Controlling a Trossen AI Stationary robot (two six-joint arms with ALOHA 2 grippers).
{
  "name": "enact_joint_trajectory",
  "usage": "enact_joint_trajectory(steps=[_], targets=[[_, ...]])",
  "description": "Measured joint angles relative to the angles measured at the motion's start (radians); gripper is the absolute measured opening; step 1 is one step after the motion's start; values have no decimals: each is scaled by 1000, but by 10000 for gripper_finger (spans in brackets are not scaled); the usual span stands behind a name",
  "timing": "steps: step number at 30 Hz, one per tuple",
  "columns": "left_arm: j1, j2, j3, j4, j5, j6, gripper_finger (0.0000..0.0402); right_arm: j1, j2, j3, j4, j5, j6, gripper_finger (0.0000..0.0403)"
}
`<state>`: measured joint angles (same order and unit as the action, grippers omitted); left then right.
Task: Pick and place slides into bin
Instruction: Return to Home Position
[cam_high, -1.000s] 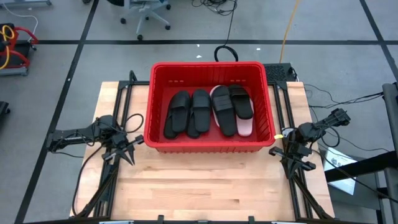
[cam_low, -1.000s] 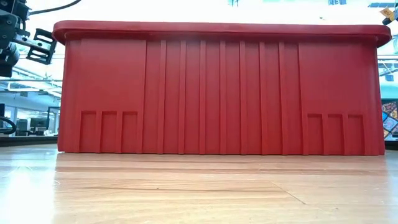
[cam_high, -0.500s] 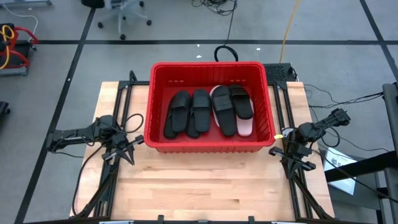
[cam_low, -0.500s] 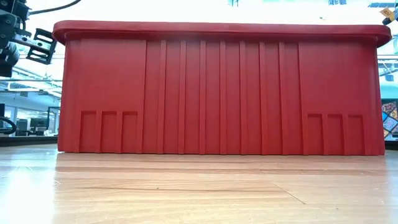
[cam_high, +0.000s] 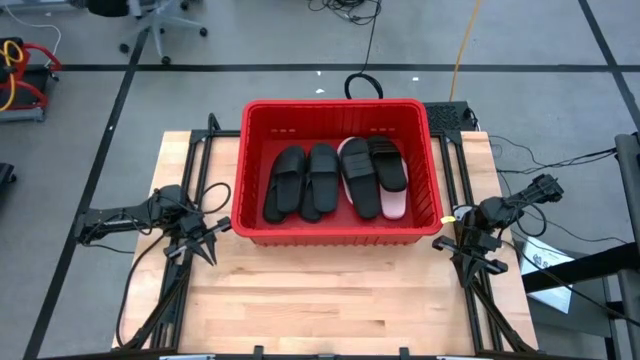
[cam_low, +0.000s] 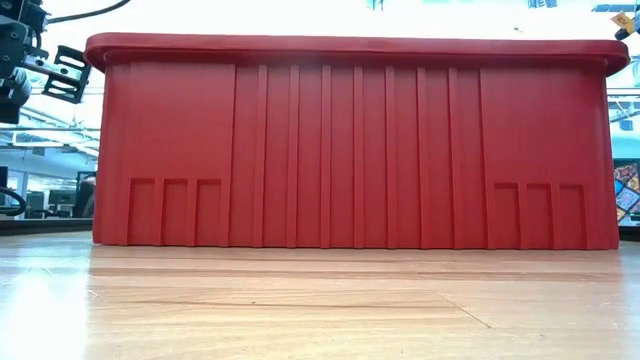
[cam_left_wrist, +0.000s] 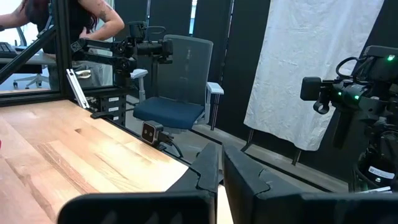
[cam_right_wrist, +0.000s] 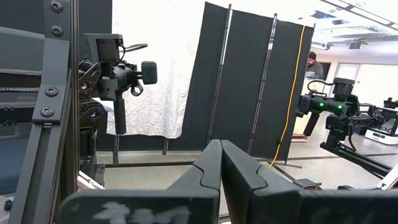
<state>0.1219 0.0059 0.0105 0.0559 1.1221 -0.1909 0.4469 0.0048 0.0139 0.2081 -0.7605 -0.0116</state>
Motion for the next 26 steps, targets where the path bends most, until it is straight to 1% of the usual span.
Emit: enact_joint_trajectory(steps=[7, 18, 26], targets=[[0, 0, 0, 0, 0, -1, 1, 0, 0, 0, 0, 0, 0, 0], [0, 0, 0, 0, 0, 0, 28, 0, 0, 0, 0, 0, 0, 0], [0, 0, 0, 0, -2, 0, 15, 0, 0, 0, 0, 0, 0, 0]])
